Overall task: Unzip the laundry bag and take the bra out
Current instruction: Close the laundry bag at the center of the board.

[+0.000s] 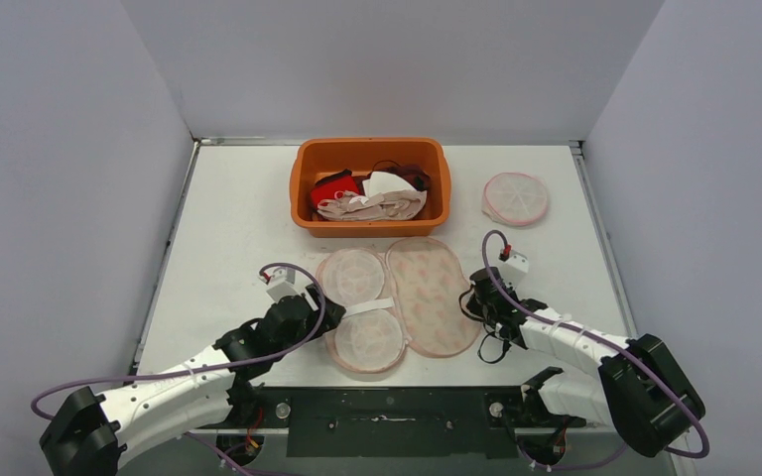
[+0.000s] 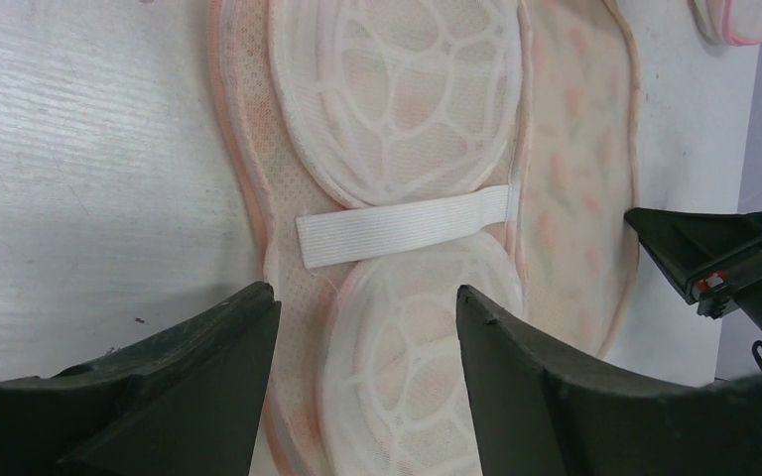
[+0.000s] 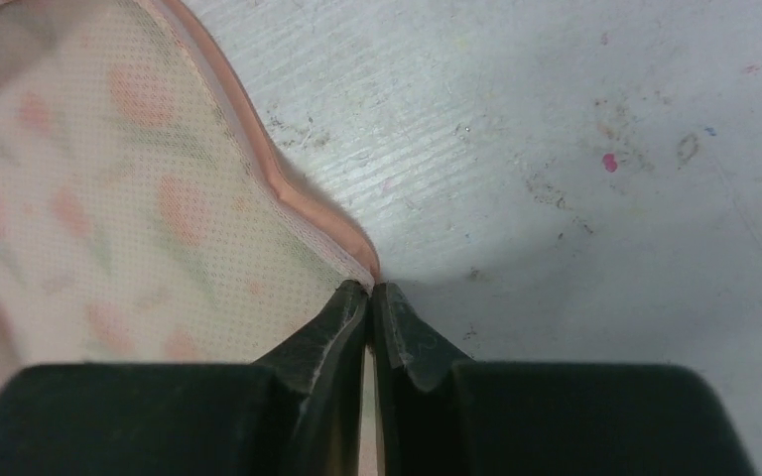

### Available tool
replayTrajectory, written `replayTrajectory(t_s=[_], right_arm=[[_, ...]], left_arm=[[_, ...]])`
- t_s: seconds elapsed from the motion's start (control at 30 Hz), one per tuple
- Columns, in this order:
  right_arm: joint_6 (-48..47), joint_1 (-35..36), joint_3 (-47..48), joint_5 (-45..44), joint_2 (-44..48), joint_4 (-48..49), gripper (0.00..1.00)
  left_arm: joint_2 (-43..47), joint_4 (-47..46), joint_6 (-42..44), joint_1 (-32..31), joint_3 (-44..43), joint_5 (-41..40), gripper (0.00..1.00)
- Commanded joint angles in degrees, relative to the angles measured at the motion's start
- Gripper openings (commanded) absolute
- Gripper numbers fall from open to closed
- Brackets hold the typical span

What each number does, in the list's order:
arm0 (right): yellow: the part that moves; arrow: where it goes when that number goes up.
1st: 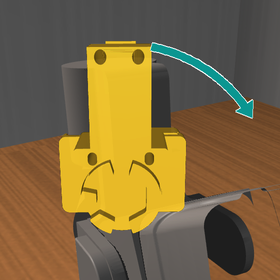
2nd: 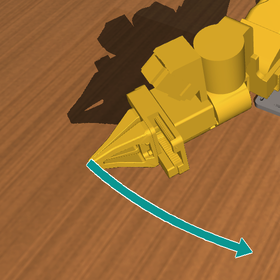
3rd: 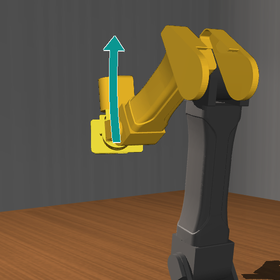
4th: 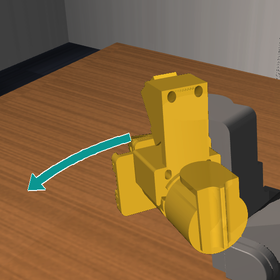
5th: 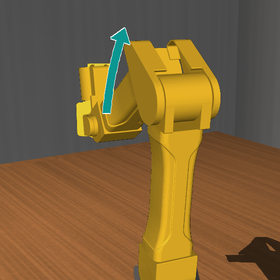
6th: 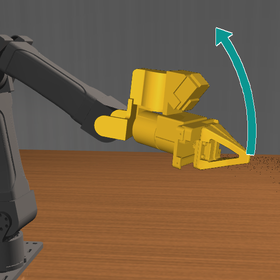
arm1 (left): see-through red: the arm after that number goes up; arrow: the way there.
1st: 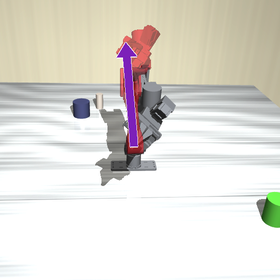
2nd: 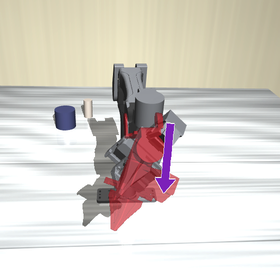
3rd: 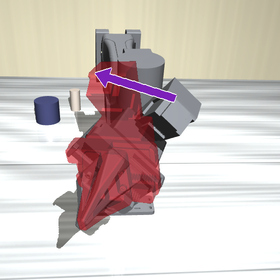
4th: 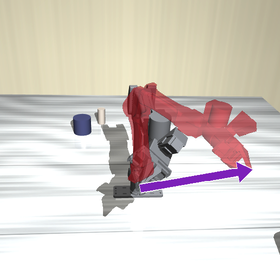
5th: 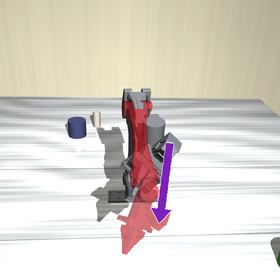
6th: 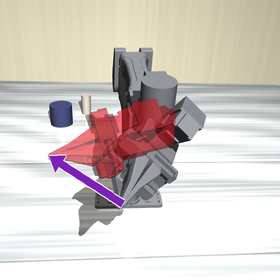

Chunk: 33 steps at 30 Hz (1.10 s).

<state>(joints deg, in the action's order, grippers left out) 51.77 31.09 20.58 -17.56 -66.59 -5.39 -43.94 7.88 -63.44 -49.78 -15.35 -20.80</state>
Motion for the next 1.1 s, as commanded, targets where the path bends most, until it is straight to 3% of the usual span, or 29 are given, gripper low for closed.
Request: replayTrajectory(t_s=[0.0,0.2,0.43,0.67,0.83,1.07], right_arm=[[0.7,0.1,-1.3,3.7,0.3,-7.3,0.05],[-3.6,0.7,4.2,0.1,9.7,-15.3,0.05],[-9.1,2.5,10.8,2.4,17.3,-20.3,0.05],[-18.9,3.7,16.7,14.7,19.5,-18.1,0.05],[-22.0,4.8,19.3,27.2,19.0,-15.4,0.05],[-25.2,9.0,20.9,38.2,20.1,-9.4,0.05]], left_arm=[[0.0,-3.5,0.1,-0.2,-2.0,0.5,0.63],[1.6,-2.2,0.1,-0.2,-1.9,0.1,0.63],[-1.5,-4.0,0.5,-0.2,-3.0,1.0,0.63],[-1.3,-1.2,0.8,-0.2,-5.3,1.0,0.63],[3.5,4.6,2.9,-0.2,-7.1,-2.6,0.64],[11.3,12.4,2.5,0.1,-6.6,-5.8,0.64]])
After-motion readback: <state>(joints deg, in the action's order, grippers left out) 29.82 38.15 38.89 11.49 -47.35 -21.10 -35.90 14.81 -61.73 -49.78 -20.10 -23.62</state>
